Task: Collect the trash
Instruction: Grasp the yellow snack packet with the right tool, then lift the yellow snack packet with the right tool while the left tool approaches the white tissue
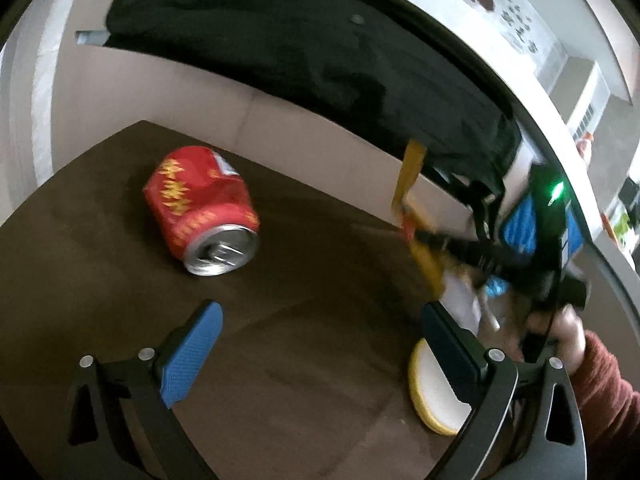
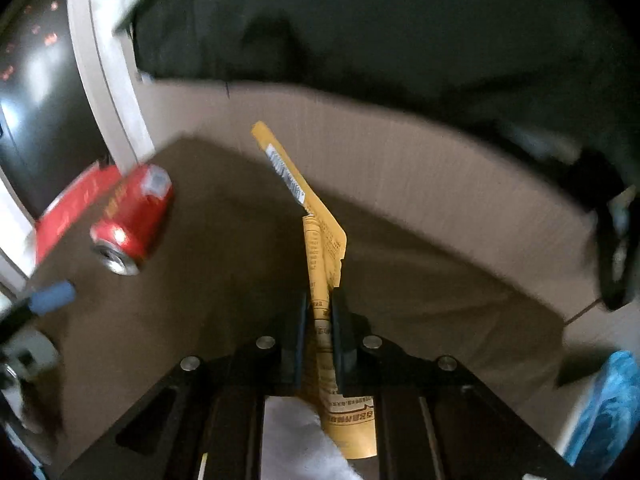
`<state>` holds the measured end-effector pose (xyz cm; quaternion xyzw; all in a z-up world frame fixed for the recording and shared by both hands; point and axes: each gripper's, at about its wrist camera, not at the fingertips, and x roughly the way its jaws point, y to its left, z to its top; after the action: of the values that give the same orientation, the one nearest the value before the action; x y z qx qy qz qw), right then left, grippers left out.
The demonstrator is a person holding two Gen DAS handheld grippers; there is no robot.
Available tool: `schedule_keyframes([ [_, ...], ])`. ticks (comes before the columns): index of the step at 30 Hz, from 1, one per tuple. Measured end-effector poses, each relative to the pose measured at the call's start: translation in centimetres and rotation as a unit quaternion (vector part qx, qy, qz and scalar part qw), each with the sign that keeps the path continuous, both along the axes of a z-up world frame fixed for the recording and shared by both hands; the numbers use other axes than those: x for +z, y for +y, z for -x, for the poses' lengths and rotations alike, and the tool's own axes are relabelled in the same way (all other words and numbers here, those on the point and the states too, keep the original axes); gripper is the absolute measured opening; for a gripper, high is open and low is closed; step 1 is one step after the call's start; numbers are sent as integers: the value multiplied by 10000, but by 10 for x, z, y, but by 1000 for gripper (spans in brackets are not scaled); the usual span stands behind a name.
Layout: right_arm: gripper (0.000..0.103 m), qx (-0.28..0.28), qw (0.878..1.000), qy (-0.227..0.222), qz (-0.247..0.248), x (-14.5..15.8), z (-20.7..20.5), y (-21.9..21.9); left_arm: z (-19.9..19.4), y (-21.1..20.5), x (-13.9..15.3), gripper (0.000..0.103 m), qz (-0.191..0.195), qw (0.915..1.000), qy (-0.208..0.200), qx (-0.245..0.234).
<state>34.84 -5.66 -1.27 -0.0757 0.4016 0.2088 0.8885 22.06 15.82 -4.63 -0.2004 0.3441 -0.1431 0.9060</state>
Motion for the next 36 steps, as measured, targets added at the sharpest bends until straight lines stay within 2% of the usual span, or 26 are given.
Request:
schedule_keyframes([
  [5,10,-266,9947,-716,-695,51,12,-39,4,-35,-2,97,17,9988,280,-407],
  [7,10,-369,9885,-882,-1172,68,16,-61,6,-49,-1,97,-53,9981,309,-535],
  [9,10,-386,9841,-752,-1563,79,17,-77,10,-62,4,97,-49,9973,286,-671],
  [11,10,-460,9811,-702,-1746,84,22,-74,16,-69,12,97,-25,9965,159,-815],
  [14,10,-400,9772,-599,-1997,86,41,-92,25,-79,27,97,-168,9948,-102,-996],
  [17,13,-239,9771,-279,-2094,68,42,-78,27,-81,36,97,-276,9947,-156,-982],
  [20,13,-183,9810,22,-1931,45,40,-65,30,-75,39,97,-422,9955,-192,-822],
  [21,17,-170,9805,144,-1954,38,38,-62,30,-71,38,97,-448,9959,-183,-768],
  [22,21,-136,9790,316,-2011,33,36,-61,30,-69,37,97,-434,9962,-153,-738],
  [23,22,-133,9763,559,-2088,26,31,-59,30,-65,35,97,-390,9966,-111,-720],
  [26,22,-215,9738,836,-2105,14,22,-54,31,-60,29,97,-273,9969,-28,-735],
  [27,21,-266,9750,835,-2041,11,23,-55,31,-59,27,97,-267,9968,-16,-749],
  [29,14,-353,9756,812,-2009,10,23,-58,30,-60,24,97,-264,9967,3,-763],
  [31,13,-427,9729,770,-2139,14,23,-64,30,-60,22,97,-229,9966,21,-786],
  [33,13,-589,9713,561,-2235,24,26,-73,30,-59,20,97,-205,9964,24,-823],
  [36,13,-750,9751,12,-2085,47,35,-87,30,-67,19,97,-220,9950,40,-975],
])
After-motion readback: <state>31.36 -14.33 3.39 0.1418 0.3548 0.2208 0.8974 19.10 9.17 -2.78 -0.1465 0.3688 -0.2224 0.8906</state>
